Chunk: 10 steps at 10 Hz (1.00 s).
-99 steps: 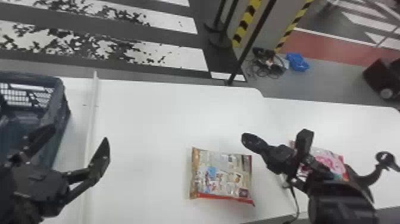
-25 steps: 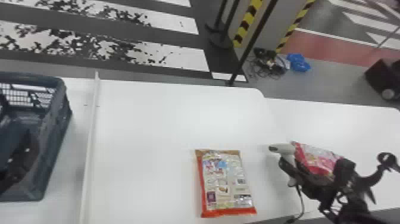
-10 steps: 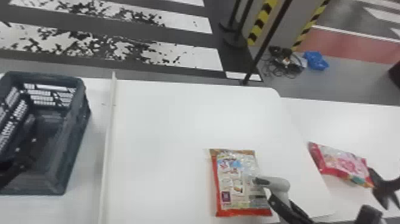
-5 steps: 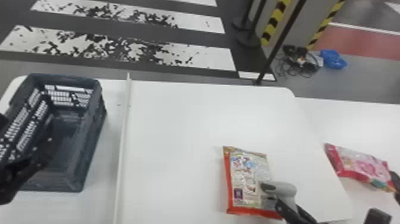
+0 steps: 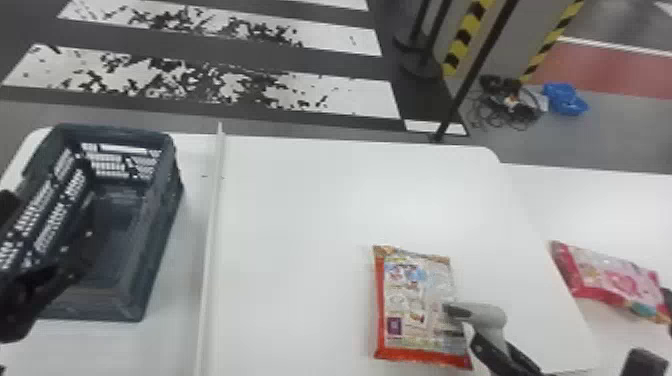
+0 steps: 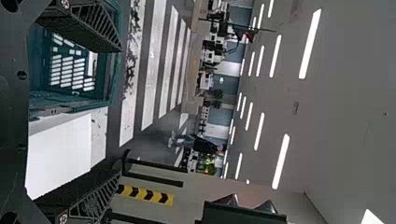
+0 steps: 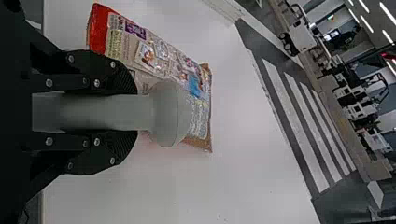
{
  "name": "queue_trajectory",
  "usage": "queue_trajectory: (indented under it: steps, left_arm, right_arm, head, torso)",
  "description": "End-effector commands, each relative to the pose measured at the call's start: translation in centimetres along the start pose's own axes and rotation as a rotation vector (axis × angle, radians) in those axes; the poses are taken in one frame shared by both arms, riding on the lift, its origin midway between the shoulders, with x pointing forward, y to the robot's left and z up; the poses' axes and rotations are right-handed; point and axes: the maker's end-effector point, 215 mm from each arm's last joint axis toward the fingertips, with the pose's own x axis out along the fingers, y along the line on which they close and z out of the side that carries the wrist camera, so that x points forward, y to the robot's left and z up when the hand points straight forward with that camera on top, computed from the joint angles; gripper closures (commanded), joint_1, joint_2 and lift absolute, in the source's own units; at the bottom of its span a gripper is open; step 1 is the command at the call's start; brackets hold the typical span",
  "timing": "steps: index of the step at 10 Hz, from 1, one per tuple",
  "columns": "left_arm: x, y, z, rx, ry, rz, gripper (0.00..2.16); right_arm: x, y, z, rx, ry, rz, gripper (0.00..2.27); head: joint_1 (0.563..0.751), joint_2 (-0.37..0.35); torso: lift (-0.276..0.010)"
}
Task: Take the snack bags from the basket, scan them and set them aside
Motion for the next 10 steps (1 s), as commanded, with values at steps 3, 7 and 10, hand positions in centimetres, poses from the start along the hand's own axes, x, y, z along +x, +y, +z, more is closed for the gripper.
queue_trajectory:
  steps: [3,7,10]
  left_arm:
    - [-0.1,-0.7,0.2,-0.004,-0.002,-0.013,0.07]
    - [-0.2,-1.8,0.3,-0.001,-0.001,-0.031,0.07]
    - [-1.2,-2.5,0.1,0.012,0.013,-0.027,0.07]
  right_arm:
    - [0.3,-4.9,5.3,-0.064,-0.074,-0.062,2.25]
    - [1.7,-13.6,9.0,-0.145,-0.125,-0.202,2.25]
    - [4.0,-16.6,11.1,-0.269,-0.160,-0.225,2.25]
  head:
    - [0.695,-0.254]
    - [0.695,-0.350]
    - [0.695,-0.350]
  torso:
    - [-0.075]
    - [-0.075]
    - [-0.075]
